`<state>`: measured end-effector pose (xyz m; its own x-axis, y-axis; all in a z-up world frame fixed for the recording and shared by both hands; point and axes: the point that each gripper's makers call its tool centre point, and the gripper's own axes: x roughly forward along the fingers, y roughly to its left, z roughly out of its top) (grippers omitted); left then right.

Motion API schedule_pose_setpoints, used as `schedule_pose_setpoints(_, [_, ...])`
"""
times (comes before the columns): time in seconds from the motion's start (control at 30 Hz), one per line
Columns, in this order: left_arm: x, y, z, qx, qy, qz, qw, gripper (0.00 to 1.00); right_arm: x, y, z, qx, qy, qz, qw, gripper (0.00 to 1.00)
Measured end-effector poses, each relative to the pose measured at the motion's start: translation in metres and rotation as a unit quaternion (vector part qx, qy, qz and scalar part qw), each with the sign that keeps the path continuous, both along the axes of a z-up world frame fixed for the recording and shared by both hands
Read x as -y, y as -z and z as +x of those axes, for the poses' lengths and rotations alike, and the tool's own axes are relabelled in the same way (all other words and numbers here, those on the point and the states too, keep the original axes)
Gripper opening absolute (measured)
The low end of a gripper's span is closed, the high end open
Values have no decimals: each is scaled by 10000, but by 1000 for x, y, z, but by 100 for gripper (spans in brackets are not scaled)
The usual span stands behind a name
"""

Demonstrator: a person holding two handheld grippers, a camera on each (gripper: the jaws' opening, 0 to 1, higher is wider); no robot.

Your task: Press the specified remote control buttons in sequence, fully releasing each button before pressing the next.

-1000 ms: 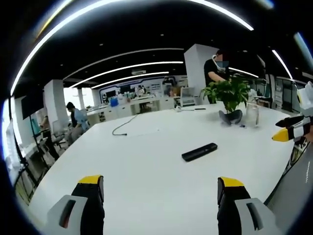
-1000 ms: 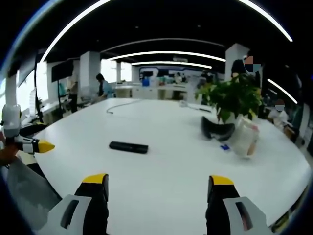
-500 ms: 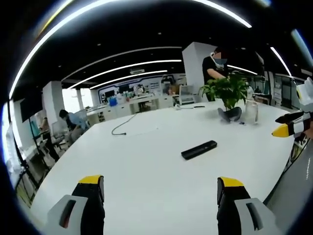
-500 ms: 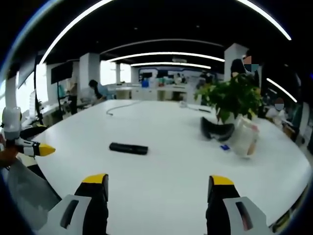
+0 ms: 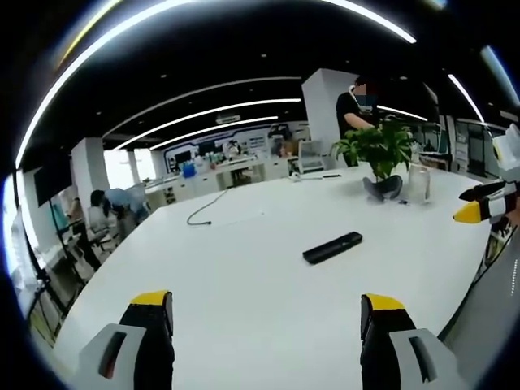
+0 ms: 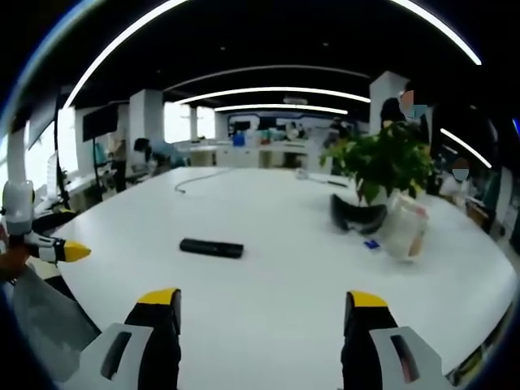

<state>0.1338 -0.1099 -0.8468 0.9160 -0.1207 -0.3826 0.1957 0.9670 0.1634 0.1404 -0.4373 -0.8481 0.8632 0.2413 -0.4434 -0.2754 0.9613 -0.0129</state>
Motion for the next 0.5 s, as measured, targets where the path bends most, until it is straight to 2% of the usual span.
schedule_pose_setpoints(0.27, [1,2,0,-18,18,32,10000,99,0,0,-1,4,-12,24,10000,80])
schedule_pose_setpoints(0.5, [3,4,-1,-82,68,-78,9999,99,2,-3,-1,85,59,100,9999,79])
